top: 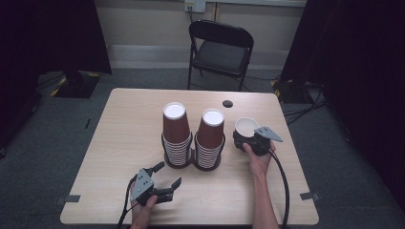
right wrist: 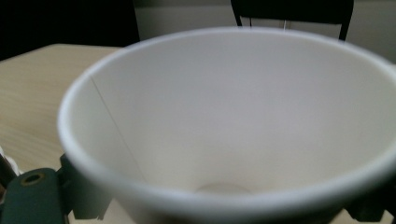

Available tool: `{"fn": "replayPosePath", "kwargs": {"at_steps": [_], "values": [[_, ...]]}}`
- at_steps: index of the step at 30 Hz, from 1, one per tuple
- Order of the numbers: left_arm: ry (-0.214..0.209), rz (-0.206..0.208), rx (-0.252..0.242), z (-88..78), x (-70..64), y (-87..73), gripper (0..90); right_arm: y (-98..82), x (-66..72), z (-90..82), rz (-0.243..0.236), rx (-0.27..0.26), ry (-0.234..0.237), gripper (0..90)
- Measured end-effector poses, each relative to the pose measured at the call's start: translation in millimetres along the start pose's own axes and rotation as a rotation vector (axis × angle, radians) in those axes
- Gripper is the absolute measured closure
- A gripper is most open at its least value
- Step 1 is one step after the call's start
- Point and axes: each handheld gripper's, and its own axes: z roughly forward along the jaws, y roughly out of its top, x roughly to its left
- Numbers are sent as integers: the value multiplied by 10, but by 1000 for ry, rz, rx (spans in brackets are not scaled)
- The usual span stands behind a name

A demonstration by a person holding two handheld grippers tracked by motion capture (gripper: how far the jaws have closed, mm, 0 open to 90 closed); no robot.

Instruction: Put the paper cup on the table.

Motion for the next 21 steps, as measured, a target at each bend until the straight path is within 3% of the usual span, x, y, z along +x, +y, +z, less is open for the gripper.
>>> {"fn": "replayPosePath", "kwargs": {"at_steps": [14, 18, 21], "values": [[6, -4, 1, 3, -2, 1, 157, -31, 31, -19, -9, 147, -18, 129], [8, -5, 1, 4, 0, 1, 157, -41, 37, -50, 0, 160, -14, 132], [9, -7, 2, 5, -2, 0, 157, -62, 34, -112, 7, 151, -39, 131]]}}
